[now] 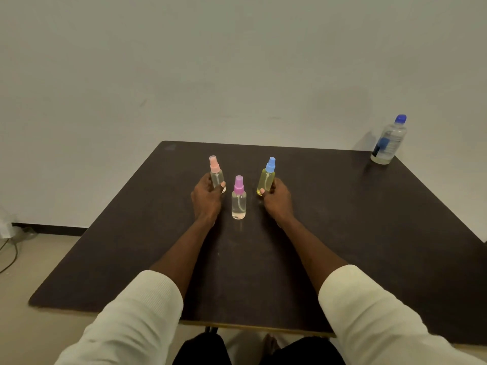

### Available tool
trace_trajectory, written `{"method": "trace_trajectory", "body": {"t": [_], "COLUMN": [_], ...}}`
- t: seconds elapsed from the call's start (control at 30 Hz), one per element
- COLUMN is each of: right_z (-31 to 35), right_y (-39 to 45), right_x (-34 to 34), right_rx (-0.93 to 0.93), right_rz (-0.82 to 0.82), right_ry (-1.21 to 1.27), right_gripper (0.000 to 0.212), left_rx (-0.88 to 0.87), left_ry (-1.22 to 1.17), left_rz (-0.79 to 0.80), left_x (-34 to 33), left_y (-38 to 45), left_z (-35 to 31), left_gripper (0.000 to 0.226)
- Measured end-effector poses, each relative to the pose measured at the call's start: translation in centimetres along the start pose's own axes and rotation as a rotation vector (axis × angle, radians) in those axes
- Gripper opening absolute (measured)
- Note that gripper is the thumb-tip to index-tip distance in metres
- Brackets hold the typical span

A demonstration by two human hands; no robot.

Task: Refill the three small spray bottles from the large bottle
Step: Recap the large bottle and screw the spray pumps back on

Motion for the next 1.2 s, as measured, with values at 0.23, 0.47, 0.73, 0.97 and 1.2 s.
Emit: {"method": "trace_trajectory", "body": {"t": [0.23, 0.47, 0.73, 0.97, 1.2], "right_z": [-3.0, -7.2, -9.7, -10.1, -9.9], "right_y": [8.9, 17.8, 22.9, 24.1, 24.1], "right_x": [-2.2, -4.2, -5.4, -5.8, -5.7], "right_rx": [0.042, 0.13, 0.136, 0.097, 0.112], "right_rz": [-0.013, -0.032, -0.015, -0.037, -0.034], "right_ry": [-0.056, -0.122, -0.18, -0.146, -0.17], "right_gripper": [0.016, 0.014, 0.019, 0.022, 0.024], "left_rx": [-0.092, -0.167, -0.183, -0.143, -0.158], "left_ry": [0.119, 0.14, 0.155, 0.195, 0.244], "left_rz": [0.123, 0.18, 0.226, 0.189, 0.17], "left_x": [-6.3, -12.4, -15.7, -16.5, -16.5], "left_y": [9.0, 17.8, 22.9, 23.9, 23.8], "left_z": [-1.3, -1.7, -1.2, -1.3, -1.4], "left_gripper": [0.035, 0.03, 0.035, 0.036, 0.036]}}
Point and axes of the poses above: each hand's wrist, its own y-axis towards the middle knuckle, its own x-axis out of the back of the hand, z = x × y, the point moved 1 cm from there along y, towards the middle knuckle, and after that the axes turned 14 degrees about x, right-handed, at the moved point
